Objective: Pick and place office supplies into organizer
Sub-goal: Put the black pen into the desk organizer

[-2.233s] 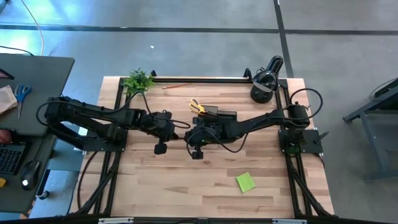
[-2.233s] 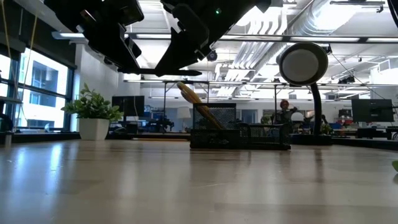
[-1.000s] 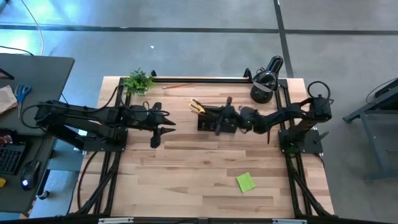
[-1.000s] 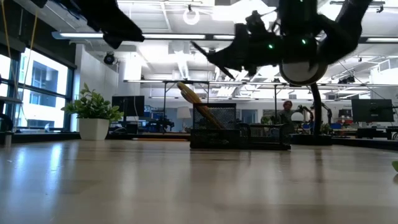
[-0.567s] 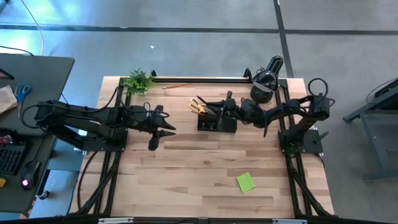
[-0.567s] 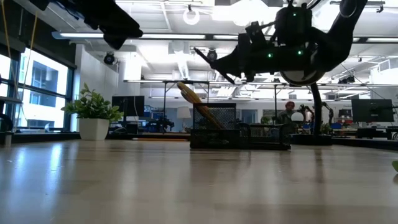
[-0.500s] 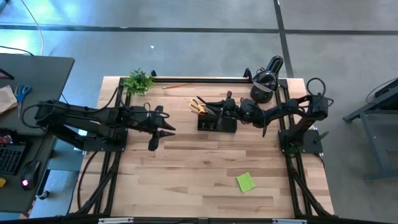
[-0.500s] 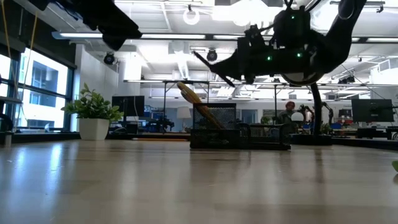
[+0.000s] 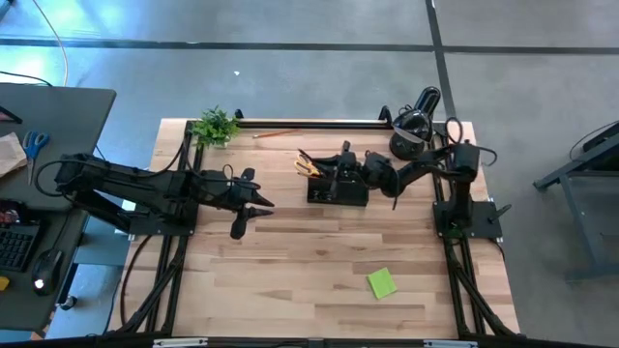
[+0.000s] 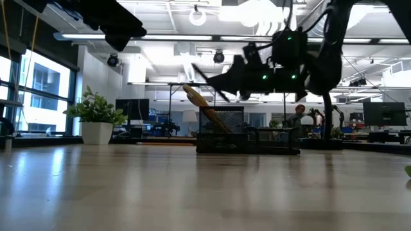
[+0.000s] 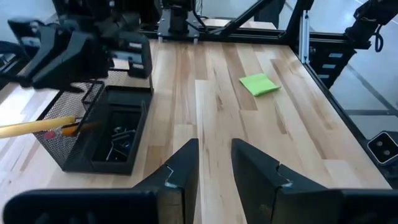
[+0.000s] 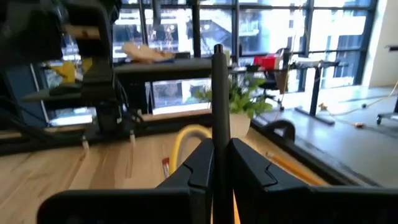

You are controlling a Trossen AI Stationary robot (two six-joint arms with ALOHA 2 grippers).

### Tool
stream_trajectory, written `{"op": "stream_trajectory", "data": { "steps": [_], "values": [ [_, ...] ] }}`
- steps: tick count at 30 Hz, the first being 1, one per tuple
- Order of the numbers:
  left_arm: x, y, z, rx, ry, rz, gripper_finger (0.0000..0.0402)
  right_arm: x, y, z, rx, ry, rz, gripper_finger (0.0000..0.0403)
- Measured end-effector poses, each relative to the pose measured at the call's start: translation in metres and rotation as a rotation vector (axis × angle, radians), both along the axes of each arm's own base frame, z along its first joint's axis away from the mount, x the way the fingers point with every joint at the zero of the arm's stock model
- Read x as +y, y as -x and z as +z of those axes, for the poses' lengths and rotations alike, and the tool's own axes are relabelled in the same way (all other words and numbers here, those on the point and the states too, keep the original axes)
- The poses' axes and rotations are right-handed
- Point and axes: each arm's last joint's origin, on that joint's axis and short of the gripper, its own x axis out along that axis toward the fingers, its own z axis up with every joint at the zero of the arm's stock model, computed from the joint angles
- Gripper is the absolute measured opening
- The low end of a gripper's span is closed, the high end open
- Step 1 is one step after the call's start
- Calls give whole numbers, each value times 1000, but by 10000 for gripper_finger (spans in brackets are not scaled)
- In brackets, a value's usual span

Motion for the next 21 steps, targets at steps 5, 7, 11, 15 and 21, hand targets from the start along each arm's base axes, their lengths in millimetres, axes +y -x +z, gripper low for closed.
{"op": "stream_trajectory", "data": {
  "steps": [5, 7, 11, 15, 21],
  "values": [
    [0, 0, -1, 7, 2, -4, 83, -2, -8, -10, 42, -25, 10, 38],
    [0, 0, -1, 7, 6, -13, 83, -3, -8, -10, 44, -31, 9, 37],
    [-1, 0, -1, 9, 7, -15, 83, -2, -8, -11, 50, -34, 13, 36],
    [0, 1, -2, 17, 7, -15, 83, -2, -8, -14, 80, -42, 24, 51],
    [-1, 1, -2, 25, 7, -15, 83, -2, -8, -15, 95, -20, 31, 90]
  ]
}}
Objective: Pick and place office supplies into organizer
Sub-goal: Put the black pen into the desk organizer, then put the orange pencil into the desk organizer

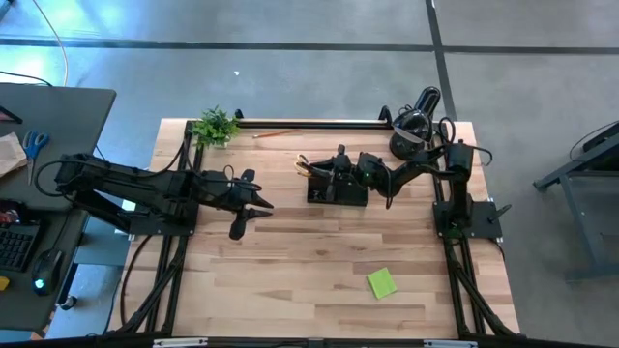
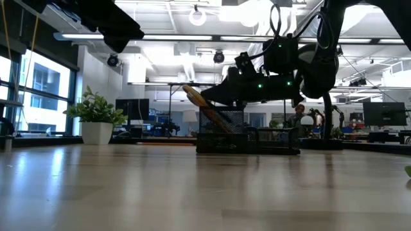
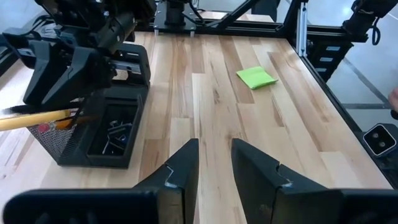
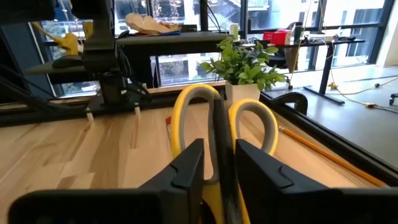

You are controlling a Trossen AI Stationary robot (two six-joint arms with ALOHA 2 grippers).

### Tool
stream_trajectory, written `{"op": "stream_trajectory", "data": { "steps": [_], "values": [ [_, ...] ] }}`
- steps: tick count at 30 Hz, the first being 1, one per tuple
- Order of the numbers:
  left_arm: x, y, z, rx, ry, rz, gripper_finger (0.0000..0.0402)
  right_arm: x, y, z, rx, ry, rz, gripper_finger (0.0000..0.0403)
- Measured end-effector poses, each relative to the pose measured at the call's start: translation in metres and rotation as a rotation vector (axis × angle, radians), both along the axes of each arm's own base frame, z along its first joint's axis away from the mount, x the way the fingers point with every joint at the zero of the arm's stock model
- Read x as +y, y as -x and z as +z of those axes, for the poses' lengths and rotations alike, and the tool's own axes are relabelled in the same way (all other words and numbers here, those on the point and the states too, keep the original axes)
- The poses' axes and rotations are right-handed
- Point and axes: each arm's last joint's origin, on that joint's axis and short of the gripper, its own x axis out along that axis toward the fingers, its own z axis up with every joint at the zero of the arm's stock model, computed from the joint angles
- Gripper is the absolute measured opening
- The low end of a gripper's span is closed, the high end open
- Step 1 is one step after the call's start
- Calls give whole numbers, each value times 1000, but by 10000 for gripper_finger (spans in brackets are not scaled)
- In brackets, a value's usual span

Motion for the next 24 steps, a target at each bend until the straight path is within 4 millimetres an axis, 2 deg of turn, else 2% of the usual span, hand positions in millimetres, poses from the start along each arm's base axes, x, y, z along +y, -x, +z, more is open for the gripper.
{"op": "stream_trajectory", "data": {
  "steps": [8, 14, 20, 24],
  "values": [
    [0, 0, -1, 6, 0, 0, 83, 0, 0, 3, -5, 5, 0, 135],
    [0, 0, -1, 9, 3, 1, 83, 1, 3, 16, 17, -4, -16, 144],
    [0, 0, -1, 8, 3, 1, 83, 16, 10, 42, 107, 44, -99, 133],
    [0, 0, -1, 8, -3, 13, 83, 31, 17, 66, 125, 92, -171, 120]
  ]
}}
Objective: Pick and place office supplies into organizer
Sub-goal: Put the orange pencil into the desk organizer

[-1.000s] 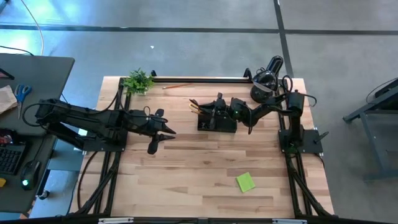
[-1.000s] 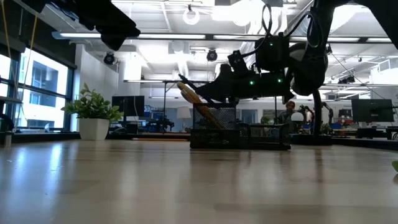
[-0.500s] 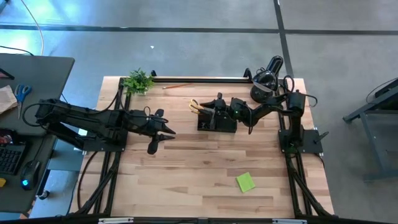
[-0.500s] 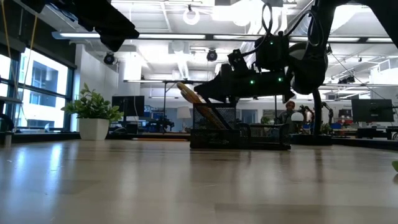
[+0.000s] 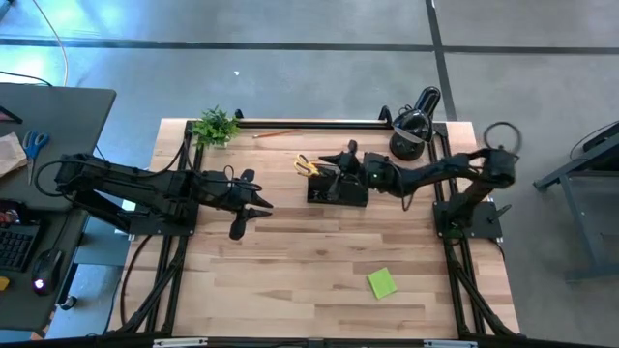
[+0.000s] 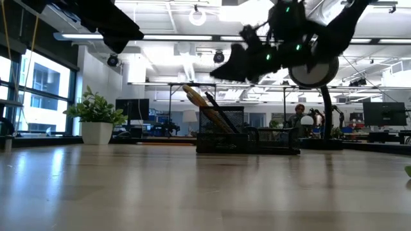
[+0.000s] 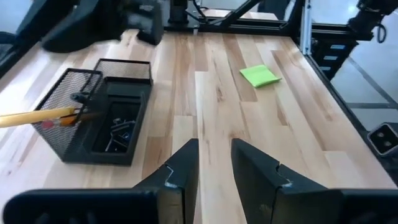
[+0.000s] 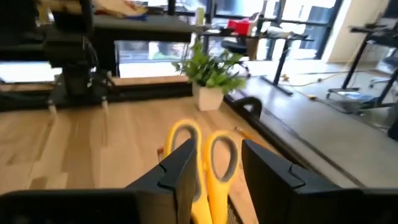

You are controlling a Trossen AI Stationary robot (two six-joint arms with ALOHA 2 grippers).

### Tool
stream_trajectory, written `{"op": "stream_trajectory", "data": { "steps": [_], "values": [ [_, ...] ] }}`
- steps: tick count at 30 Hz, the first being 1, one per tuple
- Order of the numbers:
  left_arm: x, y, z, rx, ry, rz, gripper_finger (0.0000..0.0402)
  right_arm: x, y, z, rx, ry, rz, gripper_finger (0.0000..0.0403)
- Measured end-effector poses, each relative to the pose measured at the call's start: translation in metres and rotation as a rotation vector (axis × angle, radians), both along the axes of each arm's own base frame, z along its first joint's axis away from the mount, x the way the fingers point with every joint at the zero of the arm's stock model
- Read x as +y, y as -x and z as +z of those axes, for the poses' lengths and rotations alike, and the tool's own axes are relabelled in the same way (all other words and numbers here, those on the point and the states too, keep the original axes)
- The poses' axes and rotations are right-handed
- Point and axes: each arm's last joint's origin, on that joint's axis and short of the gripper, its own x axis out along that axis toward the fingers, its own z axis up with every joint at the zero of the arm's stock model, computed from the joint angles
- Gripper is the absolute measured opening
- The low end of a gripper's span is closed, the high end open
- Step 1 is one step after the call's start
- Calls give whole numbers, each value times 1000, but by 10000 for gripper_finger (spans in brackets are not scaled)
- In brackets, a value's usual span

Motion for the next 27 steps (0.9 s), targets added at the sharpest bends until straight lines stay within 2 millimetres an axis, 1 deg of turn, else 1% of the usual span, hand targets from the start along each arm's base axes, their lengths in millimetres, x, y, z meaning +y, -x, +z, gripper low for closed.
{"op": "stream_trajectory", "data": {
  "steps": [5, 8, 11, 15, 17, 20, 23, 27],
  "values": [
    [1, -1, -4, 32, -21, 43, 83, 14, 9, 24, -29, -7, 9, 105],
    [4, -5, -10, 71, -57, 107, 83, 24, 13, 30, -17, -5, 37, 97],
    [7, -9, -24, 110, -96, 162, 83, 32, 14, 26, 58, 31, 34, 91],
    [21, -17, -33, 80, -96, 187, 83, 44, 14, 9, 214, 97, -33, 94],
    [30, -20, -37, 88, -82, 198, 83, 48, 12, 4, 247, 119, -61, 104],
    [43, -20, -42, 114, -73, 222, 83, 57, 7, 2, 267, 153, -86, 125],
    [55, -17, -44, 129, -60, 252, 83, 67, -3, 0, 285, 174, -80, 155],
    [66, -14, -43, 122, -47, 221, 83, 78, -18, -9, 369, 205, -125, 198]
  ]
}}
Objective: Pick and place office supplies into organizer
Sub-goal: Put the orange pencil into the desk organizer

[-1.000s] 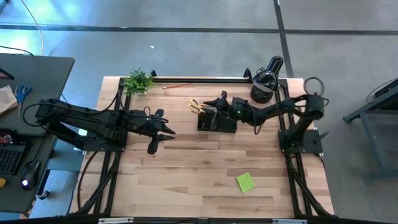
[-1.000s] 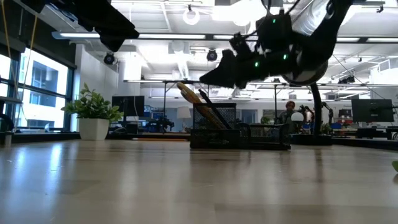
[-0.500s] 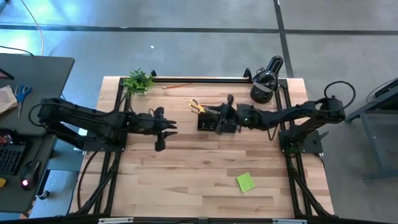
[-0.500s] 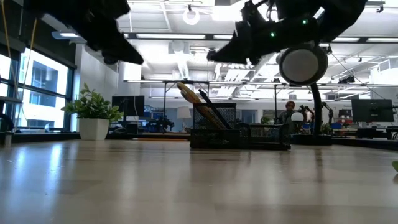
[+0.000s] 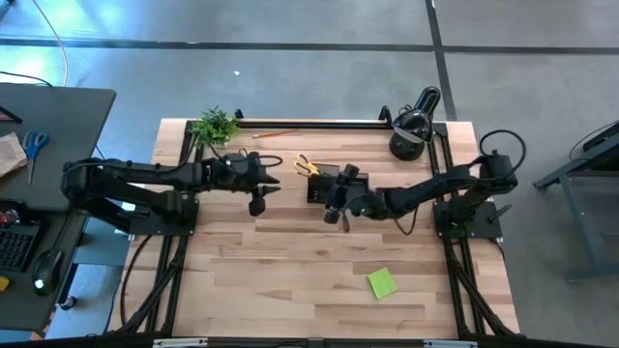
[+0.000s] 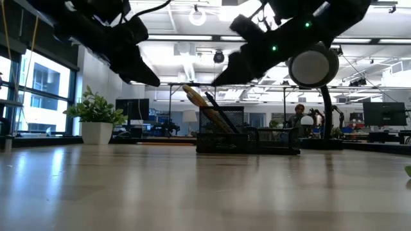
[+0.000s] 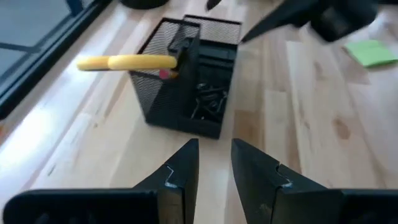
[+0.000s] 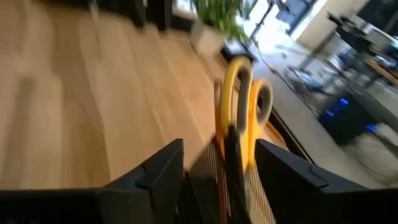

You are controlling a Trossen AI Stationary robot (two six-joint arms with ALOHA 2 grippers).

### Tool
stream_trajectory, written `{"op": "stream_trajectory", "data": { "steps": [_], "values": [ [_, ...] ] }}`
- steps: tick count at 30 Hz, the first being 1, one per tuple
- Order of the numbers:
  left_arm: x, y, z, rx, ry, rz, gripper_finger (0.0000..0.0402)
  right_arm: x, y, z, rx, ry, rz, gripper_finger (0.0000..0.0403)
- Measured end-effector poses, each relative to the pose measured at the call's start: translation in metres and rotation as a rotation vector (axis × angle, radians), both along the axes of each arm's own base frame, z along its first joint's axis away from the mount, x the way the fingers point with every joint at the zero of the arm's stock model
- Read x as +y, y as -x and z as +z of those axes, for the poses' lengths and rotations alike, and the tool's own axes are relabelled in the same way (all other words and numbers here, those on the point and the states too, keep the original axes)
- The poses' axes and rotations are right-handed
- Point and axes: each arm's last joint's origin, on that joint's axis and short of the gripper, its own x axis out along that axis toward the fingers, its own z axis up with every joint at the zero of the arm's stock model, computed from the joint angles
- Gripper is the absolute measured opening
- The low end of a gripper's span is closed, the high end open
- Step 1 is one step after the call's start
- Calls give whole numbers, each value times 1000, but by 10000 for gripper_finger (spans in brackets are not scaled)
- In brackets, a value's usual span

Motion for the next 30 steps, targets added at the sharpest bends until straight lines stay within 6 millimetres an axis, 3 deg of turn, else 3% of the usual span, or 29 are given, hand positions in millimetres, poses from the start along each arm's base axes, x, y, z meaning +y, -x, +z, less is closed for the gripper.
{"op": "stream_trajectory", "data": {
  "steps": [5, 10, 18, 30],
  "values": [
    [13, -5, -9, -1, 40, -9, 83, 3, -18, -7, 71, 25, -170, 227],
    [28, -19, -28, -2, 40, 25, 83, 3, -28, -10, 42, -27, -270, 226],
    [40, -33, -37, -30, 48, 28, 83, -5, -38, -37, 53, -78, -289, 227],
    [45, -40, -37, -93, 12, 74, 83, -5, -44, -34, -25, -66, -299, 227]
  ]
}}
